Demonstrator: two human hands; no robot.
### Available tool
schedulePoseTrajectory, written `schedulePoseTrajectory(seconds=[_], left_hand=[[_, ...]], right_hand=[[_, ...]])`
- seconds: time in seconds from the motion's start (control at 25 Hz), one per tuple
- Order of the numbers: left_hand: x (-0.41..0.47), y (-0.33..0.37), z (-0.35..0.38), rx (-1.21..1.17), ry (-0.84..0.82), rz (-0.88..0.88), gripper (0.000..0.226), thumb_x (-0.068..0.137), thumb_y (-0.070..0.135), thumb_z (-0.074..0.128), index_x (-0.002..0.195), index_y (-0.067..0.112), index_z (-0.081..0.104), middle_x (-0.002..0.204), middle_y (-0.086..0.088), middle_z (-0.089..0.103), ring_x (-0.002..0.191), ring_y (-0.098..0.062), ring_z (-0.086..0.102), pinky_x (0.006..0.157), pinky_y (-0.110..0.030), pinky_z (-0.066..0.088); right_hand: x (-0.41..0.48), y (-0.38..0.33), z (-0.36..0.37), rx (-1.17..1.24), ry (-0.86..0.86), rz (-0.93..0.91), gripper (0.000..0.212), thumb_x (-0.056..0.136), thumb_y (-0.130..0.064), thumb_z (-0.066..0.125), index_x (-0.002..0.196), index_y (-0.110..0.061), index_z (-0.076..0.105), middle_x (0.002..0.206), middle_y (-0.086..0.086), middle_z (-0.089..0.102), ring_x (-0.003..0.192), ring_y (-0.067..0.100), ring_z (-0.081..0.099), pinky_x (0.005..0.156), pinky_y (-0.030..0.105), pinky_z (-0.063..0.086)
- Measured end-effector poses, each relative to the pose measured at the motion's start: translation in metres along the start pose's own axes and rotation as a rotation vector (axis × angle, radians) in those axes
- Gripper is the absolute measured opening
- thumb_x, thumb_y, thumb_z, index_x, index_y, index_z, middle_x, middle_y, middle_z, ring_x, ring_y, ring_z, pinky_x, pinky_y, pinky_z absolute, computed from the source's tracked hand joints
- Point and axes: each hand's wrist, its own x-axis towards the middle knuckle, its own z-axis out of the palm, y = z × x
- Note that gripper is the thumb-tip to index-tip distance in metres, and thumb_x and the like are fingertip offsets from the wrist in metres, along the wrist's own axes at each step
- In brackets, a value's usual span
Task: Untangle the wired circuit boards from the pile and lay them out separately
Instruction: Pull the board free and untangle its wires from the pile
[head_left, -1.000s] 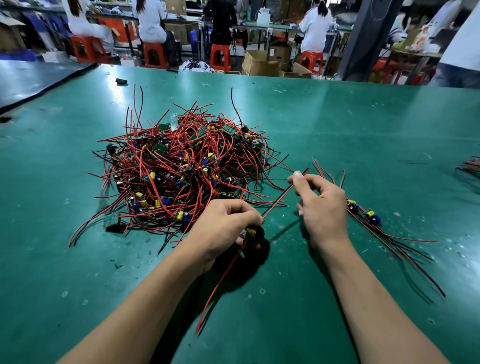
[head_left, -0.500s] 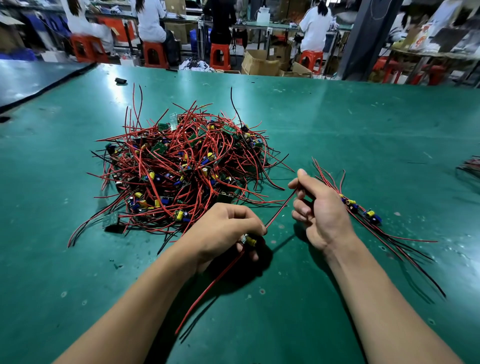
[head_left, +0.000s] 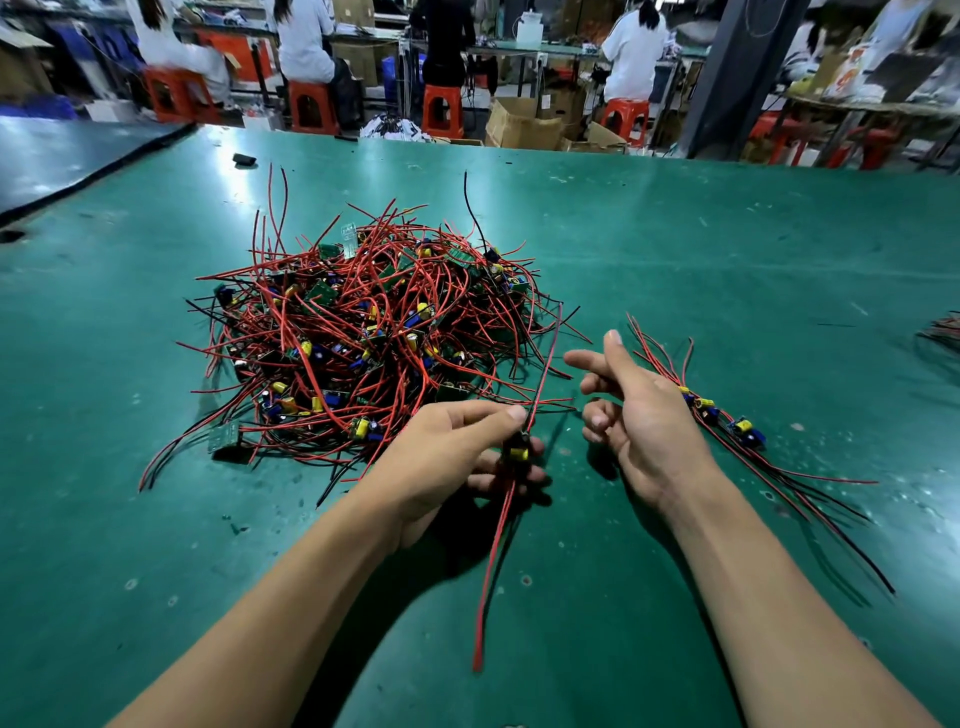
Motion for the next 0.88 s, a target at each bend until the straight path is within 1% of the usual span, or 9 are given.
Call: schedulePoseTrajectory(seconds=[0.08, 0.2, 0.24, 0.32, 0.44, 0.56, 0.68, 0.8, 0.88], left_hand=[[0.001, 0.001, 0.001, -0.098, 0.013, -0.009, 0.019, 0.099, 0.011, 0.052, 0.108, 0.001, 0.066, 0.099, -0.022, 0.074, 0.077, -0.03, 0.074, 0.071, -0.037, 0.06], [0.0, 0.003, 0.0, -0.157, 0.008, -0.004, 0.023, 0.1, 0.002, 0.044, 0.112, 0.0, 0.063, 0.101, -0.023, 0.073, 0.082, -0.034, 0.073, 0.081, -0.044, 0.056], [0.0, 0.003, 0.0, -0.169, 0.004, -0.001, 0.024, 0.1, 0.001, 0.043, 0.112, -0.001, 0.063, 0.102, -0.024, 0.073, 0.084, -0.035, 0.073, 0.082, -0.044, 0.056], [0.0, 0.003, 0.0, -0.191, -0.005, 0.01, 0.025, 0.099, -0.003, 0.041, 0.111, -0.001, 0.063, 0.103, -0.025, 0.072, 0.085, -0.035, 0.073, 0.078, -0.04, 0.059], [0.001, 0.001, -0.001, -0.171, -0.001, 0.034, 0.023, 0.096, -0.004, 0.047, 0.111, 0.0, 0.065, 0.104, -0.023, 0.073, 0.084, -0.032, 0.074, 0.077, -0.037, 0.059], [0.001, -0.001, -0.002, -0.176, -0.002, 0.055, 0.025, 0.091, 0.0, 0.059, 0.115, -0.002, 0.065, 0.108, -0.023, 0.072, 0.083, -0.029, 0.074, 0.078, -0.035, 0.059], [0.002, -0.002, -0.002, -0.168, 0.002, 0.07, 0.027, 0.088, 0.003, 0.064, 0.115, -0.001, 0.066, 0.109, -0.02, 0.072, 0.083, -0.026, 0.073, 0.077, -0.032, 0.061], [0.002, -0.003, -0.001, -0.178, 0.025, 0.068, 0.026, 0.086, 0.004, 0.067, 0.113, 0.002, 0.067, 0.102, -0.016, 0.073, 0.081, -0.023, 0.071, 0.076, -0.031, 0.06], [0.002, -0.004, 0.0, -0.148, 0.042, 0.088, 0.025, 0.087, 0.006, 0.068, 0.111, 0.005, 0.067, 0.101, -0.013, 0.074, 0.084, -0.025, 0.072, 0.08, -0.034, 0.059]], right_hand=[[-0.001, 0.001, 0.0, -0.008, -0.029, 0.005, 0.039, 0.1, -0.041, 0.057, 0.097, -0.009, 0.077, 0.067, -0.008, 0.056, 0.044, 0.007, 0.039, 0.04, 0.02, 0.032], [-0.003, 0.001, 0.001, -0.019, -0.048, 0.006, 0.032, 0.1, -0.035, 0.059, 0.092, -0.011, 0.078, 0.066, -0.01, 0.058, 0.045, 0.007, 0.041, 0.04, 0.02, 0.033], [-0.003, 0.001, 0.002, -0.024, -0.052, 0.007, 0.031, 0.099, -0.034, 0.06, 0.089, -0.012, 0.079, 0.067, -0.009, 0.057, 0.045, 0.007, 0.041, 0.041, 0.019, 0.033], [-0.004, 0.001, 0.002, -0.038, -0.06, 0.008, 0.03, 0.099, -0.034, 0.061, 0.086, -0.015, 0.08, 0.07, -0.008, 0.057, 0.045, 0.007, 0.042, 0.041, 0.019, 0.034], [-0.005, 0.0, 0.004, -0.035, -0.063, 0.011, 0.028, 0.099, -0.032, 0.061, 0.088, -0.013, 0.079, 0.072, -0.006, 0.055, 0.045, 0.007, 0.041, 0.042, 0.019, 0.033], [-0.007, -0.001, 0.006, -0.031, -0.078, 0.02, 0.026, 0.098, -0.032, 0.062, 0.09, -0.011, 0.076, 0.068, -0.007, 0.054, 0.046, 0.008, 0.039, 0.042, 0.019, 0.031], [-0.01, -0.002, 0.006, -0.025, -0.101, 0.029, 0.025, 0.094, -0.034, 0.066, 0.09, -0.011, 0.075, 0.065, -0.008, 0.054, 0.046, 0.008, 0.04, 0.042, 0.02, 0.031], [-0.014, -0.004, 0.007, -0.059, -0.183, 0.039, 0.027, 0.078, -0.044, 0.076, 0.085, -0.018, 0.076, 0.068, -0.007, 0.058, 0.05, 0.008, 0.045, 0.047, 0.022, 0.035], [-0.018, -0.004, 0.008, -0.194, -0.294, 0.021, 0.033, 0.065, -0.051, 0.084, 0.084, -0.026, 0.077, 0.074, -0.008, 0.064, 0.057, 0.008, 0.05, 0.058, 0.026, 0.039]])
